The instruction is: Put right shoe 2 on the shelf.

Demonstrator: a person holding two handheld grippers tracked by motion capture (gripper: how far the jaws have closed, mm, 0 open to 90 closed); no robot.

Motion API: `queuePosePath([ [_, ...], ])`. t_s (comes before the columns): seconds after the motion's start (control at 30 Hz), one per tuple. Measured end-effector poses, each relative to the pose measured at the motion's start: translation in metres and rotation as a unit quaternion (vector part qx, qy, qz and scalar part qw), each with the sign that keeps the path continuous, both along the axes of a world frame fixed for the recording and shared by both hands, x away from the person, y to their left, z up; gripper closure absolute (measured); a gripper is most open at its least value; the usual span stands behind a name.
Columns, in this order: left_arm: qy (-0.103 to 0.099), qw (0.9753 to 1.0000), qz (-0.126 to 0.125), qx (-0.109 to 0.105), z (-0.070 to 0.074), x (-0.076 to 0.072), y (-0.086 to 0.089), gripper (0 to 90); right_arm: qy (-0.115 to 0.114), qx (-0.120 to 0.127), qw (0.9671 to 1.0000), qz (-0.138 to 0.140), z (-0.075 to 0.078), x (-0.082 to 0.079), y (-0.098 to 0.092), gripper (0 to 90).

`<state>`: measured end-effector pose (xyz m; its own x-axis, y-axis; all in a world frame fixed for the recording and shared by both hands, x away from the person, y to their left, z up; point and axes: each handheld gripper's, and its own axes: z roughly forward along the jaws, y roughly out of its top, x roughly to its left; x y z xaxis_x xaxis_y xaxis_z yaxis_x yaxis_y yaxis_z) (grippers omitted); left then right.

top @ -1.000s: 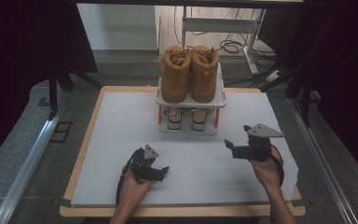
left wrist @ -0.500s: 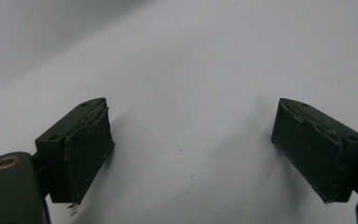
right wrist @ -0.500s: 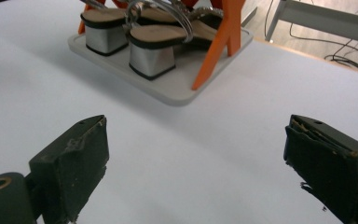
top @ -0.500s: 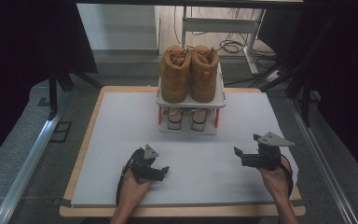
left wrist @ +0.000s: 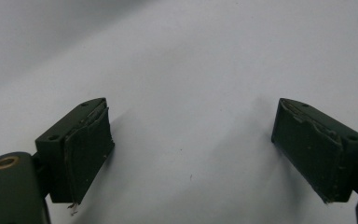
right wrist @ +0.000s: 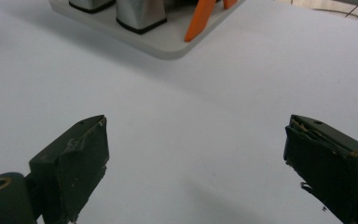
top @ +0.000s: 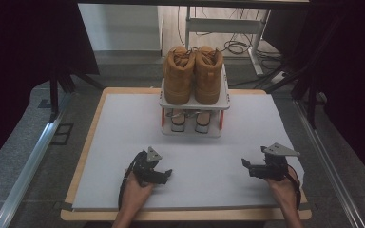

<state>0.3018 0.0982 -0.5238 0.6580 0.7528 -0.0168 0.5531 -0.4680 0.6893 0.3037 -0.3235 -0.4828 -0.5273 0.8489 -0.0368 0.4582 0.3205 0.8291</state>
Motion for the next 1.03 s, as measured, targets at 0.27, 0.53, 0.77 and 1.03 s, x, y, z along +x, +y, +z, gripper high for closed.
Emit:
queuePosePath([
  [0.27, -0.001, 1.0, 0.0, 0.001, 0.0, 0.0, 0.0, 11.9, 0.022, -0.004, 0.9997, -0.005, -0.016, -0.002, -0.004, 6.5],
  [0.53, -0.002, 1.0, 0.001, -0.001, 0.0, 0.0, 0.0, 12.0, 0.055, -0.025, 0.9982, -0.004, -0.03, -0.001, -0.005, 6.5],
  [0.77, -0.002, 1.0, 0.001, -0.001, 0.0, 0.0, 0.0, 12.0, 0.084, -0.036, 0.9958, -0.005, -0.039, 0.003, -0.005, 5.7],
  [1.03, 0.0, 1.0, 0.002, -0.003, 0.0, 0.0, 0.0, 11.7, 0.085, -0.035, 0.9958, -0.005, -0.039, 0.003, -0.005, 5.6],
])
